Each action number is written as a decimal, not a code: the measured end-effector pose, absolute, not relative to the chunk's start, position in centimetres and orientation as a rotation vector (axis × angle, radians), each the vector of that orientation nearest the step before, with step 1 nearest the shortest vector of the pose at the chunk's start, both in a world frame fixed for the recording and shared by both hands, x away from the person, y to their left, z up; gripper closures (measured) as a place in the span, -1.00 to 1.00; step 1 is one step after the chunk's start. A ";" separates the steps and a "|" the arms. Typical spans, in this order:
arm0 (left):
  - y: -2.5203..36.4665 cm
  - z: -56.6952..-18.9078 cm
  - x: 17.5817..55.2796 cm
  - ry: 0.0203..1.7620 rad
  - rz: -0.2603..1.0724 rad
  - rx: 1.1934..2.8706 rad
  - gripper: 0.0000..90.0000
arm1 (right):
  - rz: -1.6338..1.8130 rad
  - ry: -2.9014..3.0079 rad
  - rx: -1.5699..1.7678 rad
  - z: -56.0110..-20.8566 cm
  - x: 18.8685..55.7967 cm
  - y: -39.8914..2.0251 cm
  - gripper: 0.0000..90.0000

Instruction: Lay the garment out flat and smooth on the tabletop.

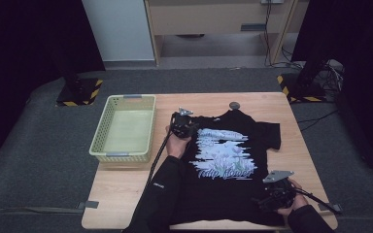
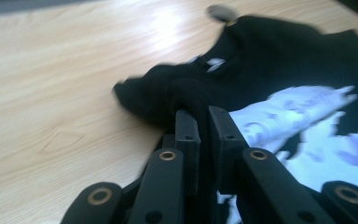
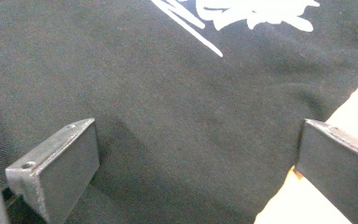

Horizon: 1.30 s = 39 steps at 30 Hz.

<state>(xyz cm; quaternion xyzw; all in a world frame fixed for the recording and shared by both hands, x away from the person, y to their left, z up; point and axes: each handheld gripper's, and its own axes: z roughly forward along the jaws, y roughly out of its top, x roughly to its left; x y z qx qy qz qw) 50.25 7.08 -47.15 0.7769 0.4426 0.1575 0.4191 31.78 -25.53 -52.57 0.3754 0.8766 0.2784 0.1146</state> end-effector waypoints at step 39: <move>-2.5 -52.8 42.8 0.843 0.353 2.146 0.61 | 0.812 2.571 1.102 -52.6 31.8 -25.5 -0.99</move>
